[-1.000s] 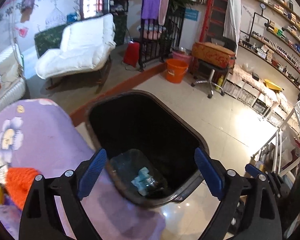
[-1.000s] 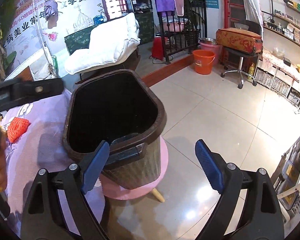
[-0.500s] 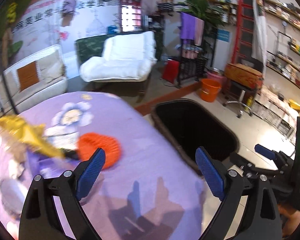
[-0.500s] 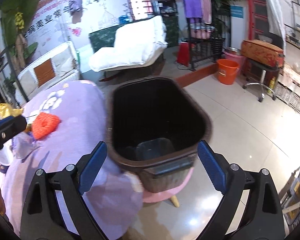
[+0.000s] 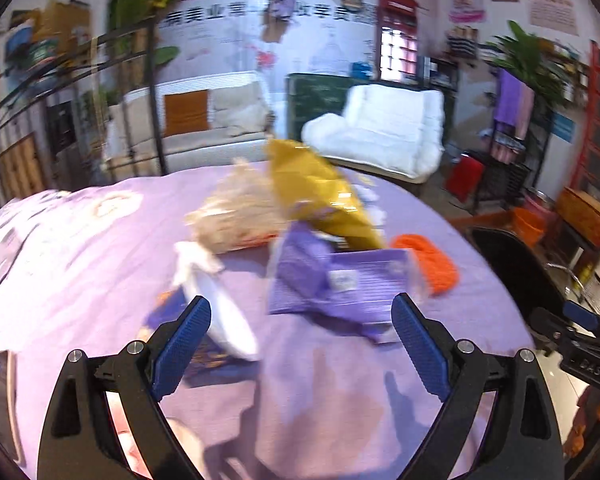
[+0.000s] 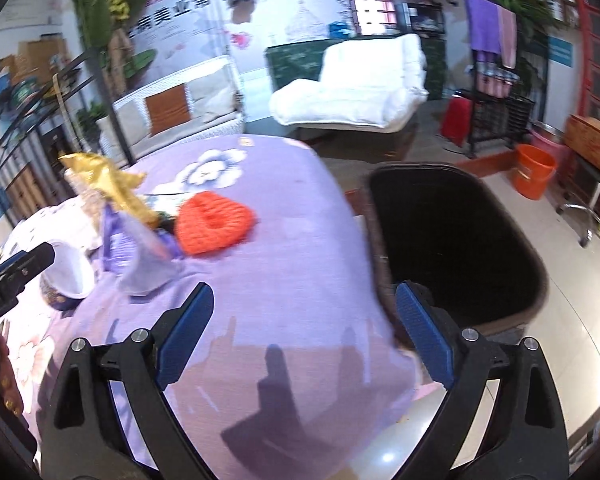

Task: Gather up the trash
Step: 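Move both tools back over the table toward the remaining trash, then grasp the blue yogurt cup with left tool while right tool grasps the purple bag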

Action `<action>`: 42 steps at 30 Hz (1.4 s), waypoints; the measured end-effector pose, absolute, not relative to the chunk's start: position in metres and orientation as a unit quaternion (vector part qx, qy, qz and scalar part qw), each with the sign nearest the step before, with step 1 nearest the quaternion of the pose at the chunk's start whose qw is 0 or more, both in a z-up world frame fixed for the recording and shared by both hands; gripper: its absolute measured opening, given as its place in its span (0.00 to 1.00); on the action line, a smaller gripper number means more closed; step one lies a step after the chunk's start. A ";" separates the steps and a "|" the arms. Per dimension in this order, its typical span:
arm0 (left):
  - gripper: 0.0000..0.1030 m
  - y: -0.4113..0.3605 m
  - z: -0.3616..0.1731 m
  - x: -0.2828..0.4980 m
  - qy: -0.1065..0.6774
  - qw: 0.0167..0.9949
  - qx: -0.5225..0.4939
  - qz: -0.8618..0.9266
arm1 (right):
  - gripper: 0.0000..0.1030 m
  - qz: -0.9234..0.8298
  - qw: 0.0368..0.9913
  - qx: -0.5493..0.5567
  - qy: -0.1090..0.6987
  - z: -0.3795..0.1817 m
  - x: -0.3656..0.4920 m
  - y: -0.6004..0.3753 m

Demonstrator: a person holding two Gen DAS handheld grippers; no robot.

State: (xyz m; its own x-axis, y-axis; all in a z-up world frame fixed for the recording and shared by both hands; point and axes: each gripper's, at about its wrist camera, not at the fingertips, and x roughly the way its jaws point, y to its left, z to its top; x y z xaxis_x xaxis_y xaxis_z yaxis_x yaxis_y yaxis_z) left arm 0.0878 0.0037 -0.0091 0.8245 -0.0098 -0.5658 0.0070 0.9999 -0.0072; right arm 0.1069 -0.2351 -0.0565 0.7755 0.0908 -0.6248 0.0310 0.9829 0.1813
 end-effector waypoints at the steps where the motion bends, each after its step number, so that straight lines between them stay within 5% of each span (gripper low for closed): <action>1: 0.88 0.014 -0.011 0.087 0.297 0.955 -0.007 0.009 | 0.89 0.025 0.938 0.089 0.335 -0.055 0.108 -0.228; 20: 0.88 0.078 -0.039 0.113 0.376 0.920 -0.102 0.032 | 0.89 0.170 0.914 0.054 0.364 -0.053 0.147 -0.140; 27: 0.74 0.083 -0.043 0.119 0.391 0.913 -0.114 0.020 | 0.88 0.199 0.904 0.033 0.378 -0.056 0.182 -0.118; 29: 0.68 0.083 -0.044 0.118 0.390 0.913 -0.120 0.015 | 0.80 0.204 0.902 0.025 0.380 -0.057 0.190 -0.112; 35: 0.62 0.083 -0.043 0.111 0.387 0.914 -0.119 0.010 | 0.30 0.225 0.887 0.009 0.403 -0.067 0.193 -0.098; 42: 0.60 0.085 -0.042 0.098 0.374 0.919 -0.123 0.010 | 0.17 0.251 0.886 0.000 0.390 -0.065 0.167 -0.086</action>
